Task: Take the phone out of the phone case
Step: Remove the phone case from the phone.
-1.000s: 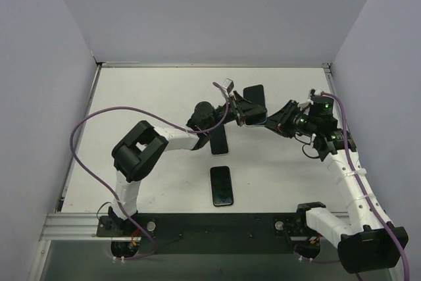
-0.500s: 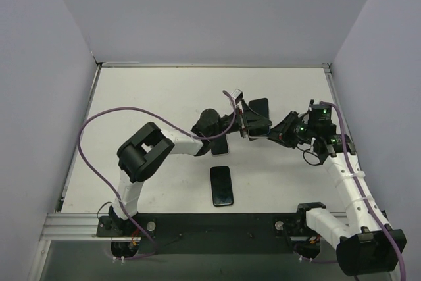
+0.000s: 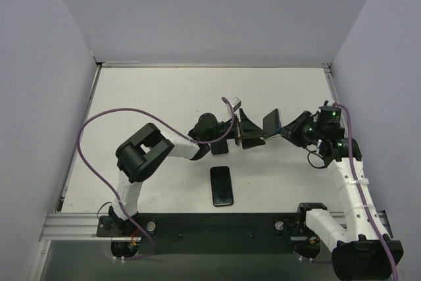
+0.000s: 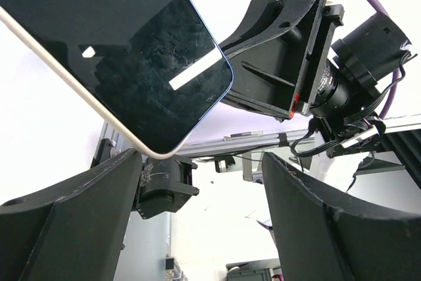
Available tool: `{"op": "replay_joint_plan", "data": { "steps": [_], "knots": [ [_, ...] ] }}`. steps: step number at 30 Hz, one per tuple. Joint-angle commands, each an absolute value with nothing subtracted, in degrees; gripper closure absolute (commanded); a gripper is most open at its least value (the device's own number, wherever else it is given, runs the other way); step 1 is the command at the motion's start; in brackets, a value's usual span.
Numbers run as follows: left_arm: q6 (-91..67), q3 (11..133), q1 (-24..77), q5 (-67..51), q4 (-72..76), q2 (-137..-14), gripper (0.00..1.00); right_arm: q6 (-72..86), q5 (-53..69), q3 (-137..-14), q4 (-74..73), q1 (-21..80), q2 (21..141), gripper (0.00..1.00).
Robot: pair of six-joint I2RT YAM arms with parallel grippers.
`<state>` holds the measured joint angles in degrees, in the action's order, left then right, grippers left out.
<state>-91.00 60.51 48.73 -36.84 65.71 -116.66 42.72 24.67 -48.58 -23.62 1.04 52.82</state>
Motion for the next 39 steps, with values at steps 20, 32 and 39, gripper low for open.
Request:
{"op": "replay_joint_plan", "data": {
  "steps": [20,32,39],
  "knots": [
    [-84.73,54.75,43.07,-33.92,57.16,-110.83,0.15,28.57,6.21,-56.51,-35.06,8.95,58.79,1.00],
    [-65.13,64.07,44.74,-27.25,17.32,-104.59,0.14,25.23,-0.36,-55.29,-34.55,21.18,67.93,1.00],
    [-67.06,62.84,43.86,-30.76,21.10,-105.91,0.14,25.93,9.31,-51.86,-25.85,21.71,70.75,1.00]
  ]
}}
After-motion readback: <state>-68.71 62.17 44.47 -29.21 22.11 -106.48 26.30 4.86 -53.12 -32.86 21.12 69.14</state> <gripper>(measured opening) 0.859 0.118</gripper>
